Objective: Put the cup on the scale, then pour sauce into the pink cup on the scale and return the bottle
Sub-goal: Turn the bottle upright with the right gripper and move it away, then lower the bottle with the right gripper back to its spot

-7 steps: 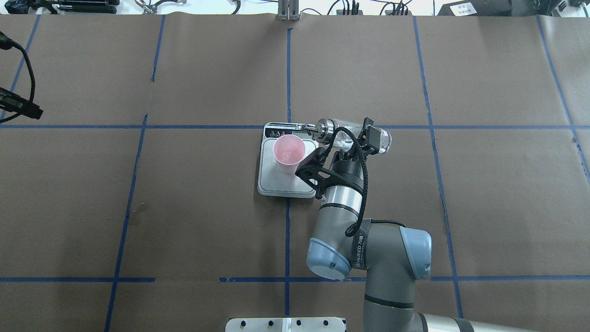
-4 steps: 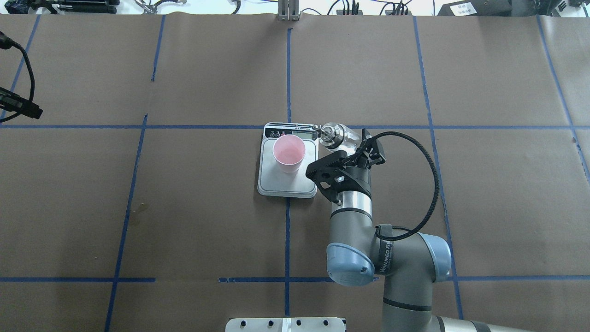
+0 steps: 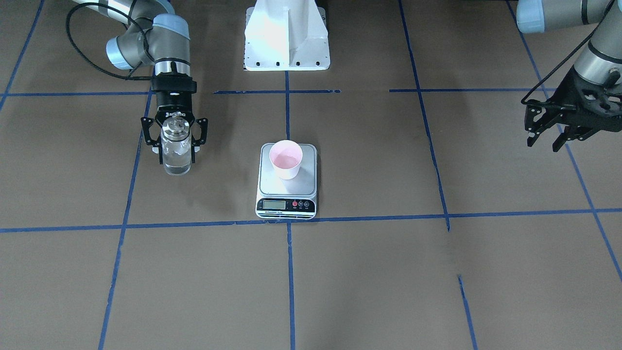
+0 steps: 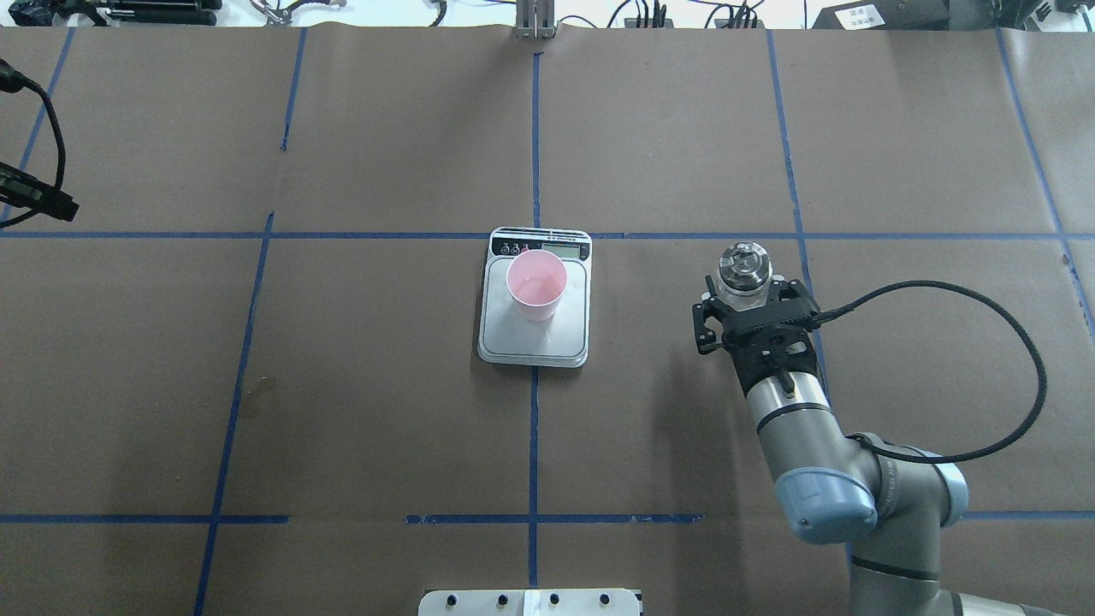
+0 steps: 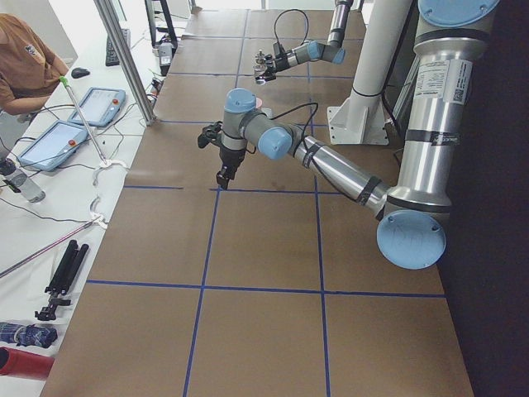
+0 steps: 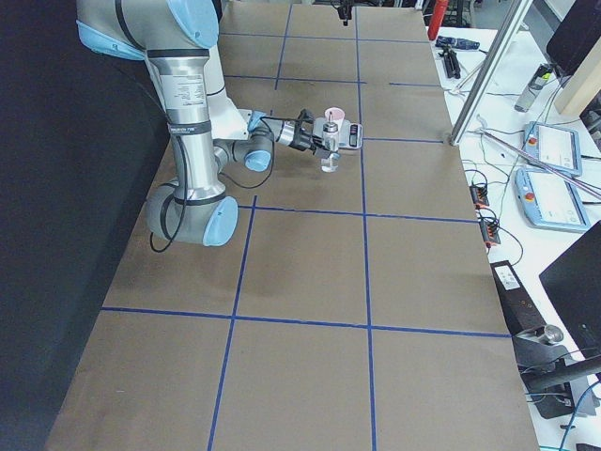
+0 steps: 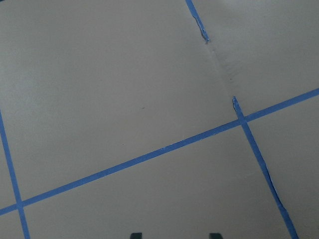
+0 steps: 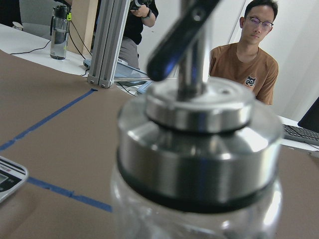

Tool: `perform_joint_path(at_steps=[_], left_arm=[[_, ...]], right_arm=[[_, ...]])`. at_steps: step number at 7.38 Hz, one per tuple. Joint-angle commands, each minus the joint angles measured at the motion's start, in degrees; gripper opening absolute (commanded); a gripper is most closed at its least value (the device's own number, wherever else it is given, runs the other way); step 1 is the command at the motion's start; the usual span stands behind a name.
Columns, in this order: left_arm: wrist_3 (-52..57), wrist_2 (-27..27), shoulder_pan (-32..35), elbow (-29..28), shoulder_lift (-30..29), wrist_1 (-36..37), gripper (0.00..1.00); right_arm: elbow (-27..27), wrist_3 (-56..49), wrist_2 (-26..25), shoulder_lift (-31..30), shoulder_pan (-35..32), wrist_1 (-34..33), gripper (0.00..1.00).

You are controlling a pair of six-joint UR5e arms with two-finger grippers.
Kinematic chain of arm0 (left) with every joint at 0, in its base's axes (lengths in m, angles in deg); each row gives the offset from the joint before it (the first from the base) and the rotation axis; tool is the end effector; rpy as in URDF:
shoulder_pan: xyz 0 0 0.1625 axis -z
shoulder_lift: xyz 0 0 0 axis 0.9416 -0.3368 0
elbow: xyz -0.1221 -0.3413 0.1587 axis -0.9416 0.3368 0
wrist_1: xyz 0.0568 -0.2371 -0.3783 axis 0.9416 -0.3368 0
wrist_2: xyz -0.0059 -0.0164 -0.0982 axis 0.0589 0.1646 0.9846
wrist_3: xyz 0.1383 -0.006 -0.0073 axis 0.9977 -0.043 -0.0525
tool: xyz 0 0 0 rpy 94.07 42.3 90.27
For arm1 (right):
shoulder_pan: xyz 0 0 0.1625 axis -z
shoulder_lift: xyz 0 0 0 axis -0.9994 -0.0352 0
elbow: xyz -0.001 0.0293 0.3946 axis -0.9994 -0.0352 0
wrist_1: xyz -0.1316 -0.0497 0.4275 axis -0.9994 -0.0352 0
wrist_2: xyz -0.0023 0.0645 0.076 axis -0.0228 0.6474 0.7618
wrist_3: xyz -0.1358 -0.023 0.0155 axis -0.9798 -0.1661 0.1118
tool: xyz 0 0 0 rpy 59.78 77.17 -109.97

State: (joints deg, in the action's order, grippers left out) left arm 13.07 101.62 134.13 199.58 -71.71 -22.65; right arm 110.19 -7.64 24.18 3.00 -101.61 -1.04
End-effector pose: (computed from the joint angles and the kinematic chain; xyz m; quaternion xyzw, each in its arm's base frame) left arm 0.1884 -0.5325 0.3885 0.1671 0.3314 0.1258 0.9200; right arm -0.5010 -0.3767 0.3755 0.5569 -0.2458 0.0889 0.7884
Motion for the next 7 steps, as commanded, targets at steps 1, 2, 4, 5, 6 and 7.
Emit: perform_joint_path(at_steps=[1,2,4,5,6,7], left_arm=[[-0.1,-0.2,0.0,0.1,0.0,0.0,0.55],[-0.1,-0.3,0.0,0.4,0.0,0.0,0.55],[-0.1,-0.4,0.0,0.5,0.0,0.0,0.55],[-0.2,-0.4,0.0,0.6,0.0,0.0,0.55],[-0.2,-0.4,0.1,0.6,0.0,0.0,0.55],[-1.0,-0.4,0.1,0.7,0.0,0.0,0.55]], right_arm=[[-0.1,9.7,2.4,-9.2,-0.4,12.3,0.0],[-0.1,10.3,4.5,-12.0,-1.1,16.0,0.0],[-0.4,15.1,4.6,-15.5,-2.2,16.6,0.0],[-0.7,19.2,4.6,-15.8,-2.0,16.5,0.0],[-0.7,19.2,4.5,-14.3,-1.8,16.1,0.0],[-1.2,19.1,4.4,-12.1,-1.8,13.4,0.0]])
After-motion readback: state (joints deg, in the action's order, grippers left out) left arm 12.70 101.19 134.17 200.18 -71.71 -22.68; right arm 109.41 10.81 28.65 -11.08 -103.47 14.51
